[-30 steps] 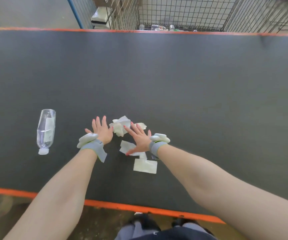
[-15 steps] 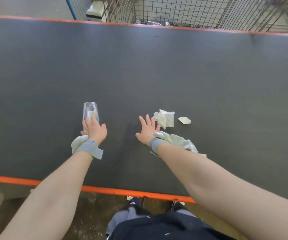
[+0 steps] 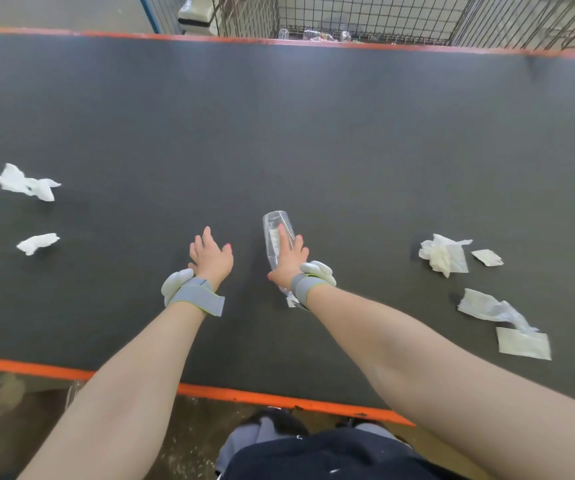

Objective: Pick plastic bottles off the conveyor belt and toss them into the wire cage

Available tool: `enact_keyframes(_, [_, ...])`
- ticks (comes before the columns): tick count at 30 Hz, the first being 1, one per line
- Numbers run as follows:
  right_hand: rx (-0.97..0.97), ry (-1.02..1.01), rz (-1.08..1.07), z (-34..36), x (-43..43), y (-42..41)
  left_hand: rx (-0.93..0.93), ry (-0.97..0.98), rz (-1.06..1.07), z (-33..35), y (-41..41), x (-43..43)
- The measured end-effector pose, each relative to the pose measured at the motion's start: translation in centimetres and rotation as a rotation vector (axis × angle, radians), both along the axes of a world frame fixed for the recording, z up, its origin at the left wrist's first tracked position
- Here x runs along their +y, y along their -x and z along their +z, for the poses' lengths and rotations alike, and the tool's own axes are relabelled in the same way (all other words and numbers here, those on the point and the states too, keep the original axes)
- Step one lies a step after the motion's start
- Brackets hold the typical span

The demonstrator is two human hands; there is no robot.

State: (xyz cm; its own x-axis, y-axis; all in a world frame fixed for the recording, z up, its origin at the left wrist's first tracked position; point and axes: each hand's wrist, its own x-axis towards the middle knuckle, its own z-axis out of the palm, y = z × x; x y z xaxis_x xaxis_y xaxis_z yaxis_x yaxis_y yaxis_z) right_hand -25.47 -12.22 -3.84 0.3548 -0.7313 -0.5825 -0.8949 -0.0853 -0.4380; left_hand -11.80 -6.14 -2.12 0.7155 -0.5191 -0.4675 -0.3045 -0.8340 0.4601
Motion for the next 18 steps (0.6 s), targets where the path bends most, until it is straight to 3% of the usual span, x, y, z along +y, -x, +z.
enact_keyframes(8, [-0.172, 0.007, -0.263, 0.5, -12.2, -1.3, 0.051, 0.045, -0.041, 0.6, 0.2, -11.8])
enact_keyframes(13, [-0.246, -0.001, -0.389, 3.3, -27.3, -5.4, 0.066, 0.135, -0.038, 1.2, -1.5, -22.8])
enact_keyframes(18, [-0.522, 0.069, -0.553, 10.4, -43.2, -9.9, 0.051, 0.220, -0.087, 1.6, -3.2, -30.4])
